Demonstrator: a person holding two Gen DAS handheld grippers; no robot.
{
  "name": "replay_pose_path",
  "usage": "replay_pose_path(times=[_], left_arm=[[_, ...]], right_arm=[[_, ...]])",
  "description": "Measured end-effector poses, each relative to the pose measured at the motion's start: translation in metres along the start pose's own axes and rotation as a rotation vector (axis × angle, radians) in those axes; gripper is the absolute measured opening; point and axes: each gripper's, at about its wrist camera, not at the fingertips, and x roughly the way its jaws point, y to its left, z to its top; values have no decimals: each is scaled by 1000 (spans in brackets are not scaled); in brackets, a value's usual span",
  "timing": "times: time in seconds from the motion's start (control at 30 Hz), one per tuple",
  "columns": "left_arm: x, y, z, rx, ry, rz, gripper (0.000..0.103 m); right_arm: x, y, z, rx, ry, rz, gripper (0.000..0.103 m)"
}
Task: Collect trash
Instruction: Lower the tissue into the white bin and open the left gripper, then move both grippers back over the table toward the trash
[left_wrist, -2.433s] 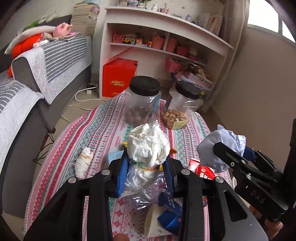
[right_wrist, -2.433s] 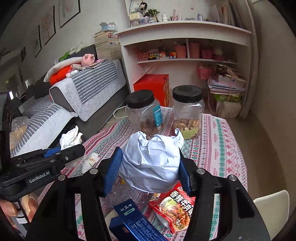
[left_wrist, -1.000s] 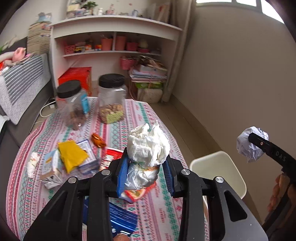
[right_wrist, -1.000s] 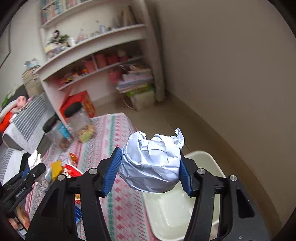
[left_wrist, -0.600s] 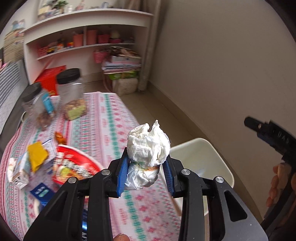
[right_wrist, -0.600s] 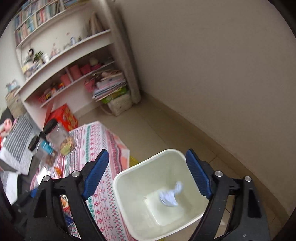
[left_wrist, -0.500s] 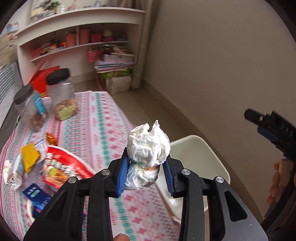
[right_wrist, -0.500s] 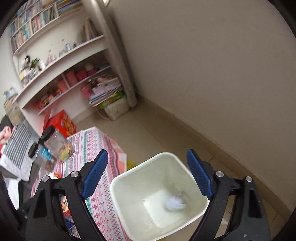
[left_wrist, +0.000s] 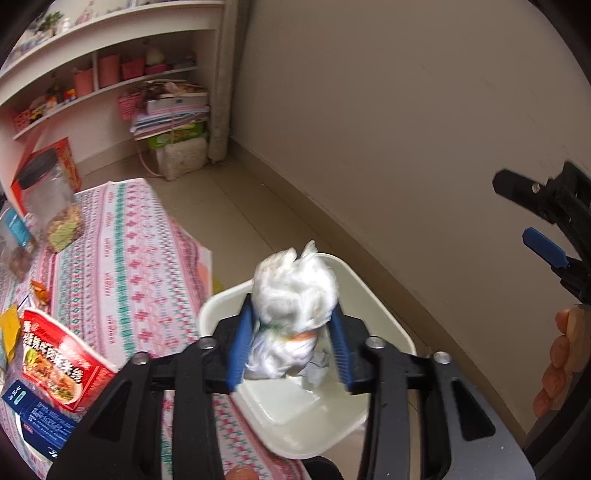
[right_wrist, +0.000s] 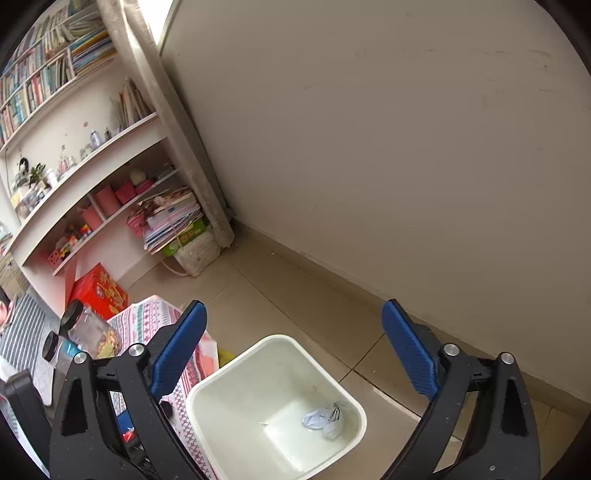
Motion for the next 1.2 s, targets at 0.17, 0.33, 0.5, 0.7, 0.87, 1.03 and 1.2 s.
replay_pose_path(times=[0.17,0.33,0.5,0.7,0.87,1.03,1.2], left_arm=[[-5,-12,-1,21,-14,-9,67],[-16,-6,0,25,-46,27,70],[-36,12,4,16,-116,114,79],[-63,35,7,-9,-201,239,82],[-79,63,7,-65,-225,328,84],[-90,95,5,-112,-230,399,84],[-101,124,2,-134,-242,444,84]], right_arm=[[-1,-1,2,-4,-24,-30,96],[-4,6,0,-26,-45,-59,96],[-7,23,-6,-83,-70,-92,96],[-7,54,-13,-160,-92,-102,96],[-6,76,-20,-190,-87,-80,96],[-5,100,-29,-222,-78,-47,96],[-1,130,-41,-266,-58,-13,96]])
